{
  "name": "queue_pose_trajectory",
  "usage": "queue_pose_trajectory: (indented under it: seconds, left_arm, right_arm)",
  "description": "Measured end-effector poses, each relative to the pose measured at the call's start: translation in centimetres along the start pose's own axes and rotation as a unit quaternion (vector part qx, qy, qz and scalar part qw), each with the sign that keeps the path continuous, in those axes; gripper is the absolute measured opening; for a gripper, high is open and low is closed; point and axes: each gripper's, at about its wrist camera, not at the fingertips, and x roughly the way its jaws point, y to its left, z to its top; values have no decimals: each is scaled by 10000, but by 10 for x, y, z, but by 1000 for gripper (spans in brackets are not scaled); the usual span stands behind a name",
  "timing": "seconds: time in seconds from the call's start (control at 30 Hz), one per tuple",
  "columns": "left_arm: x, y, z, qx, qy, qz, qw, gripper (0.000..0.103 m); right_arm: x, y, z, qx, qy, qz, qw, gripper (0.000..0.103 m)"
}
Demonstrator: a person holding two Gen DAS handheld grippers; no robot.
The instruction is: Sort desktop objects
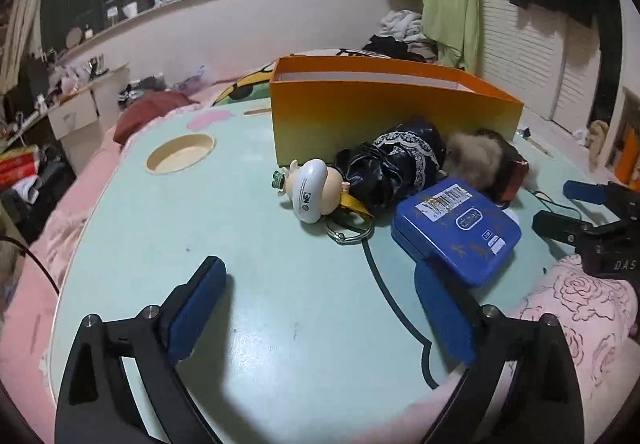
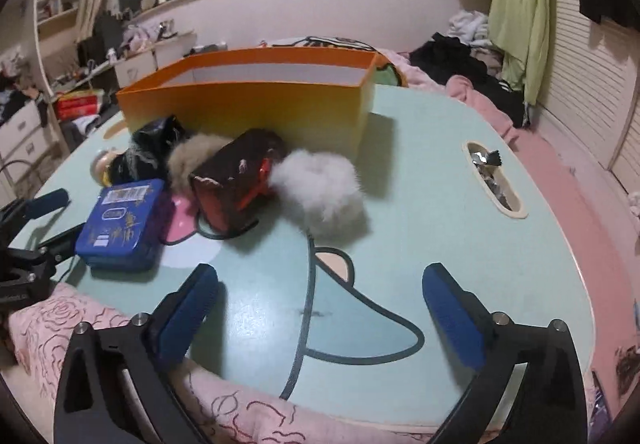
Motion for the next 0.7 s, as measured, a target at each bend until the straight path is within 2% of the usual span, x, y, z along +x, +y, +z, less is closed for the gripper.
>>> queue_pose_trajectory:
  seconds: [0.4, 0.57, 0.6, 0.67, 0.7]
  left_arm:
    - [101, -2, -15, -16, -189, 42, 9998, 96]
    - [105, -2, -16, -16, -191, 44, 9998, 96]
    - [92, -1, -15, -16, -192, 45, 9998, 96]
    - [100, -1, -16, -18, -195, 45, 9998, 96]
    - [87, -1, -15, -17, -195, 46, 9998, 96]
  right_arm:
    - [1, -2, -2, 5, -40, 21, 10000, 102]
    - [1, -1, -2, 10, -38, 16, 10000, 102]
    - [1, -1, -2, 9, -39, 16, 10000, 102]
    - [1, -1, -2, 9, -39, 15, 10000, 102]
    - [1, -1, -2, 9, -39, 14, 10000, 102]
